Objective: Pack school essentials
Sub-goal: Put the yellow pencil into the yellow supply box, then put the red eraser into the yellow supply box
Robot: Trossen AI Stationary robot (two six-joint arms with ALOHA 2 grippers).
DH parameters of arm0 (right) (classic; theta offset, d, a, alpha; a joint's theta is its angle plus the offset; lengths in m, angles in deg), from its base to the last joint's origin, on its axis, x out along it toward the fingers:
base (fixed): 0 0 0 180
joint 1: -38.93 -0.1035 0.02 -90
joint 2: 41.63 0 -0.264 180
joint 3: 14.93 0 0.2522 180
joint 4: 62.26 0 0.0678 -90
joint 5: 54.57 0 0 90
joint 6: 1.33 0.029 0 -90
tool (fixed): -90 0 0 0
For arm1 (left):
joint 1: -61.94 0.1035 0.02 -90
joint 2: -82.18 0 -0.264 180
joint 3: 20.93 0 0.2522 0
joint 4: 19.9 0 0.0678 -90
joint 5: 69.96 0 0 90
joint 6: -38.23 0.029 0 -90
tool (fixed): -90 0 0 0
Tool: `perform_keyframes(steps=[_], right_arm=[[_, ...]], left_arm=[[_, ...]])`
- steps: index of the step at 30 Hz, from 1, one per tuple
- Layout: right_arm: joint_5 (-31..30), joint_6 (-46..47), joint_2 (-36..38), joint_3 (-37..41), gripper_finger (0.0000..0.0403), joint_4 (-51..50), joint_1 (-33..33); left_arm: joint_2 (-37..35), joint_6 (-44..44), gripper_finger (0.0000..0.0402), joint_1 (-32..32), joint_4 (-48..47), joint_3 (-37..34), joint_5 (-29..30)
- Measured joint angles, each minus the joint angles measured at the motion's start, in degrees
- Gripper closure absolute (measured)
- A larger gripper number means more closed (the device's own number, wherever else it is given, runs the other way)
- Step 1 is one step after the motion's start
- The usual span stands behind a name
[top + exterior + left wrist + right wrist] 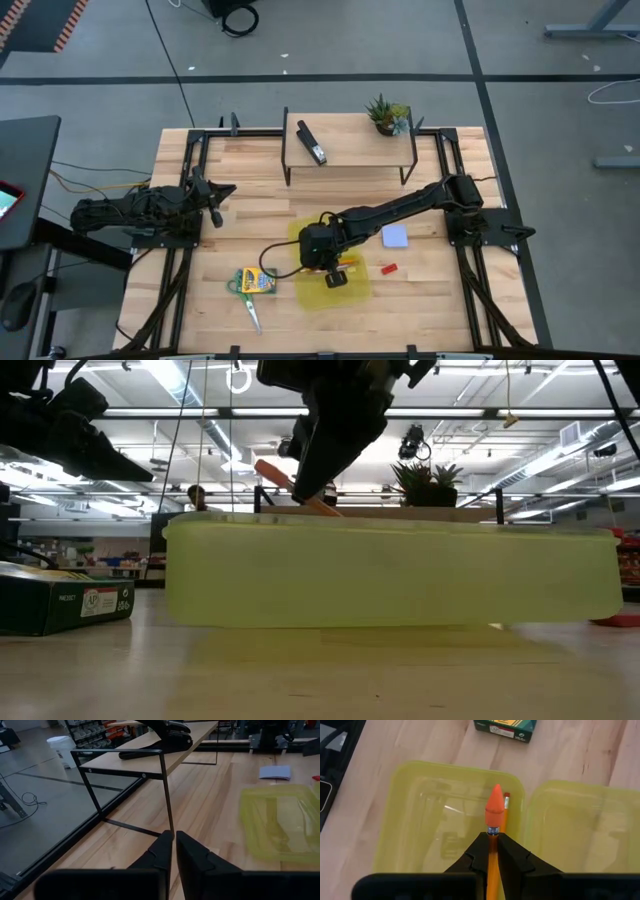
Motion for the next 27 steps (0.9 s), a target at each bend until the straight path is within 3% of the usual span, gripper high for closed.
perform_keyframes(steps=[5,16,27], right_arm=[[0.00,-0.65,0.00,0.00,0.0362,0.00,0.00],[0.00,-0.35,0.00,0.00,0.0305,-0.04,0.04],[0.05,3.75,3.04,-0.07,0.0297,-0.76,4.12]], left_arm=[[0.00,0.01,0.0372,0.00,0.01,0.00,0.00],[0.00,0.00,0.0366,0.00,0.00,0.00,0.00],[-0.02,0.01,0.0367,0.00,0.01,0.00,0.00]])
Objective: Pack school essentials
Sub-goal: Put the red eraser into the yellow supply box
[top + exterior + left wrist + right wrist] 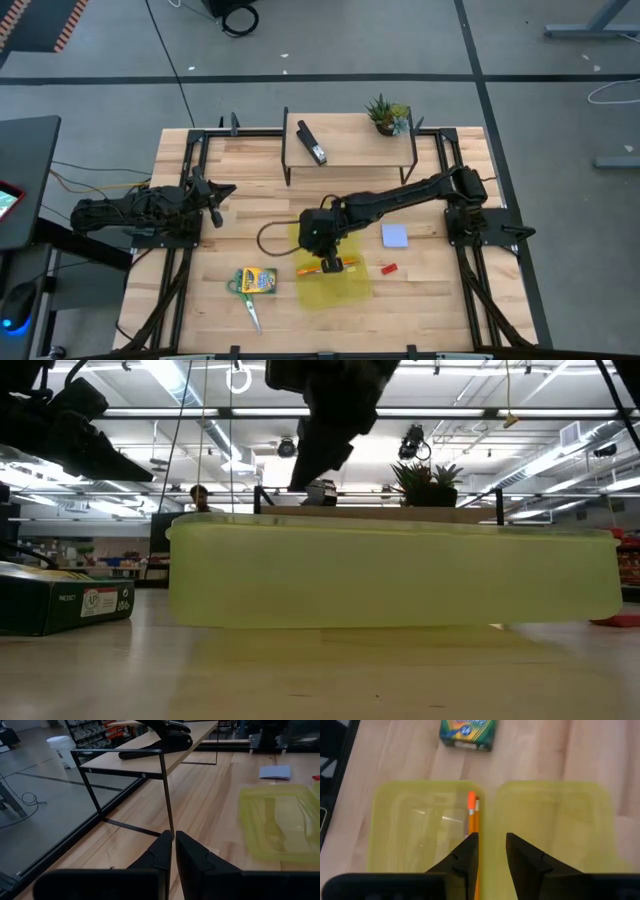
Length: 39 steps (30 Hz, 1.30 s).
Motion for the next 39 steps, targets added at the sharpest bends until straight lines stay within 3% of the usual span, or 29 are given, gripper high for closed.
perform_keyframes(steps=[14,30,39], right_arm=[[-2.24,-2.22,7.51,0.00,0.0297,2.68,5.72],[-6.45,-2.25,17.61,0.00,0.0297,5.81,6.65],[-12.16,-2.34,24.23,0.00,0.0297,9.01,7.20]], left_arm=[[0.00,0.00,0.0368,0.00,-0.02,-0.04,0.00],[0.00,0.00,0.0366,0.00,-0.02,-0.04,0.00],[0.00,0.00,0.0372,0.00,-0.02,-0.04,-0.01]])
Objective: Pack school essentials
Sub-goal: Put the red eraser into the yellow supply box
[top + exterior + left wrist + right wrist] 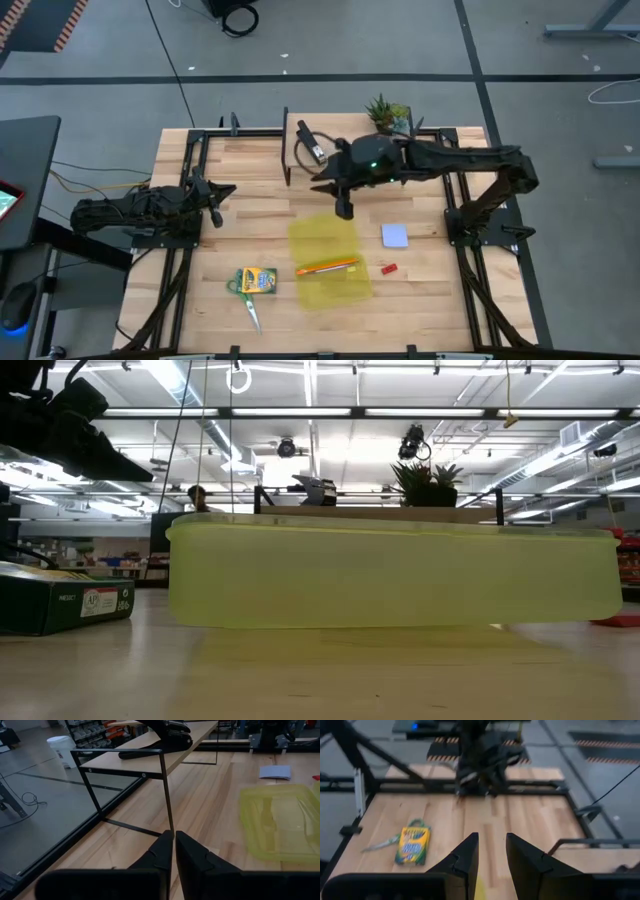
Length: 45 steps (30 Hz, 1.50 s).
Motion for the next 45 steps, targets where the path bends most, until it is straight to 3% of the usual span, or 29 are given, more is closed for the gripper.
perform_keyframes(steps=[16,24,30,35,45], right_arm=[[-2.54,0.12,6.87,0.02,0.0297,13.09,-0.02],[-2.54,0.92,10.76,0.02,0.0297,13.02,-0.02],[-2.54,3.17,13.60,0.02,0.0297,9.76,-0.02],[-2.48,7.31,15.27,0.02,0.0296,1.50,-0.02],[1.50,14.22,16.63,0.02,0.0295,-9.61,-0.02]], left_arm=[[0.00,0.00,0.0373,0.00,0.00,0.00,0.01],[0.00,0.00,0.0364,0.00,0.00,0.00,0.01],[0.00,0.00,0.0361,0.00,0.00,0.00,0.01],[0.00,-0.01,0.0367,0.00,0.00,0.00,0.01],[0.02,0.00,0.0366,0.00,0.01,0.02,0.01]])
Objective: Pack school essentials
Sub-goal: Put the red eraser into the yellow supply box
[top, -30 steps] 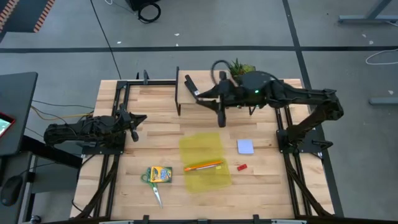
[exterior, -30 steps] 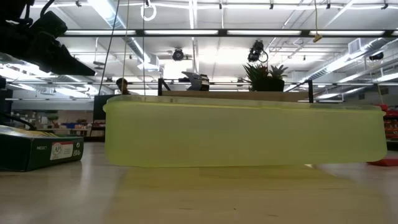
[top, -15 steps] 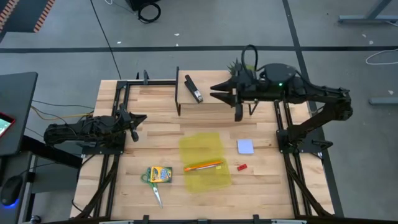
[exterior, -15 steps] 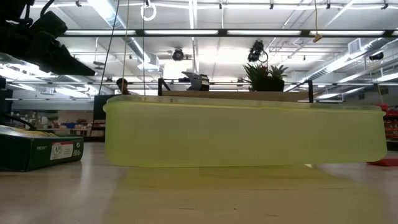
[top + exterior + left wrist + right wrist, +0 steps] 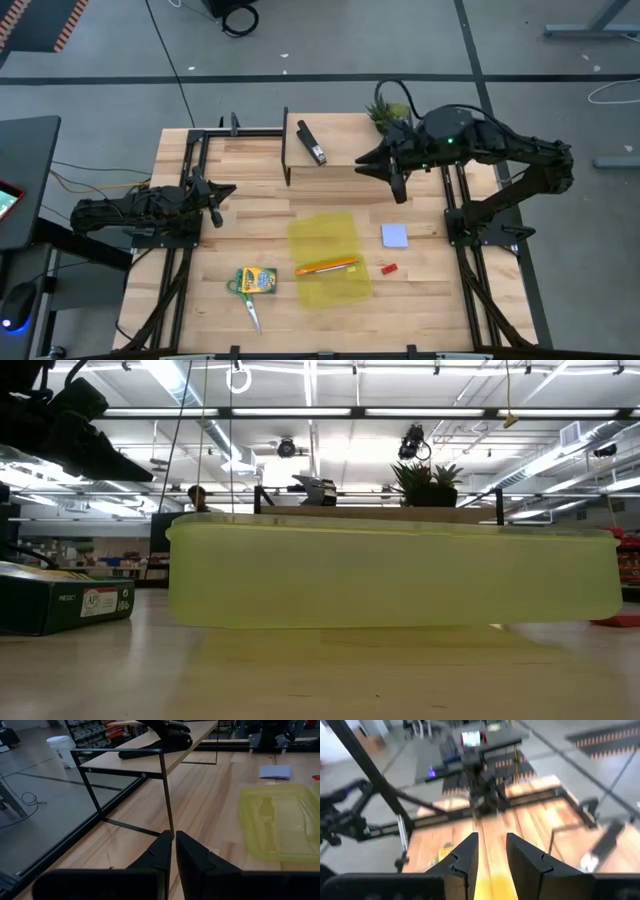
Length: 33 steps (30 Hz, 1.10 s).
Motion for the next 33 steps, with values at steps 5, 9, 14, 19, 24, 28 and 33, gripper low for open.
perform_keyframes(steps=[5,9,14,19,24,28,33], right_arm=[[0.05,3.09,-0.76,0.63,0.0268,-6.07,0.00],[0.06,5.32,-1.15,3.93,0.0230,-6.96,-0.01],[0.07,8.14,-1.12,8.57,0.0190,-7.19,-0.02],[0.09,9.93,-1.06,12.64,0.0166,-7.65,-0.45],[0.12,11.16,-1.03,15.63,0.0153,-8.15,-0.44],[0.13,11.27,-0.99,17.84,0.0148,-8.56,-0.46],[0.10,12.07,-0.99,22.50,0.0147,-8.91,-0.78]], left_arm=[[-0.01,0.00,0.0363,0.00,0.00,0.02,0.00],[-0.02,0.00,0.0368,0.00,-0.01,0.02,0.00],[-0.02,0.00,0.0374,0.00,0.01,0.02,0.00],[0.00,0.00,0.0367,0.00,0.01,0.02,-0.02],[0.00,0.00,0.0361,0.00,0.00,0.02,0.00],[-0.01,0.00,0.0363,0.00,0.01,0.02,0.00],[0.00,0.00,0.0370,0.00,0.01,0.02,0.00]])
